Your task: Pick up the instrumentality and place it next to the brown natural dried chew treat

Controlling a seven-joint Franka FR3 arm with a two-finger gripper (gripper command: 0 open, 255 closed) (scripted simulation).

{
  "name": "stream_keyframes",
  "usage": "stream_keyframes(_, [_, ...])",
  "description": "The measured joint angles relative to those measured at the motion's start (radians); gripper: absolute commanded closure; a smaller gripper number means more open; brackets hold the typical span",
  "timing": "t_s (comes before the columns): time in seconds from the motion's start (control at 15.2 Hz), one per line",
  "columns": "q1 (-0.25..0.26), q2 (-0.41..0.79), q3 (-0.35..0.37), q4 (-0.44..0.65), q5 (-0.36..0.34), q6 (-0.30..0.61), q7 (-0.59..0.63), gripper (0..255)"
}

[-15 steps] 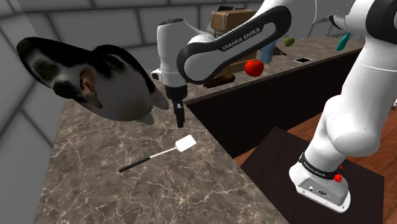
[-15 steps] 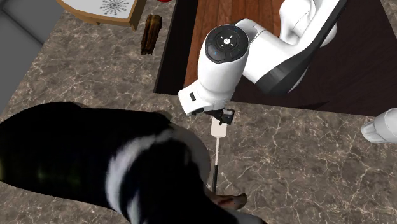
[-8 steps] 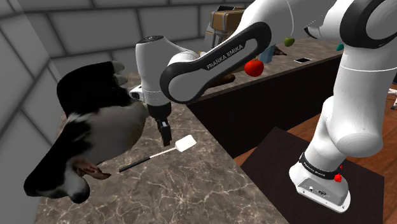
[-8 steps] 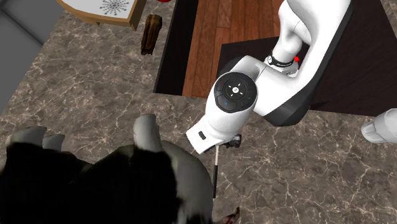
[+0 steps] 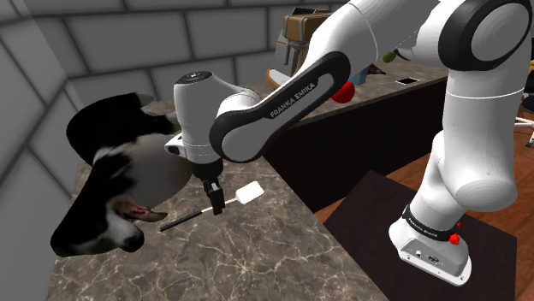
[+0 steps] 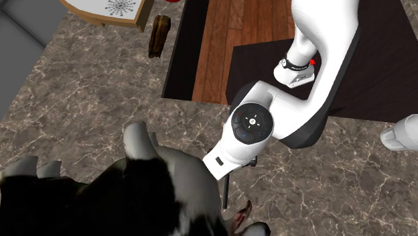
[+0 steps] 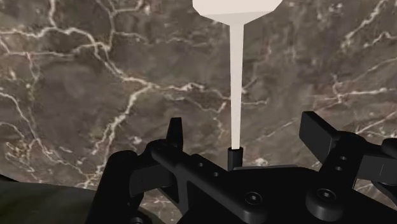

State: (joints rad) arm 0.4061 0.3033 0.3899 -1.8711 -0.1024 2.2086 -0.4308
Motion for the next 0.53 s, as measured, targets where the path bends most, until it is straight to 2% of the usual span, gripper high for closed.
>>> stream_keyframes(0.53, [0.004,0.019,-0.003,-0.012,-0.01,0.03,0.006,0])
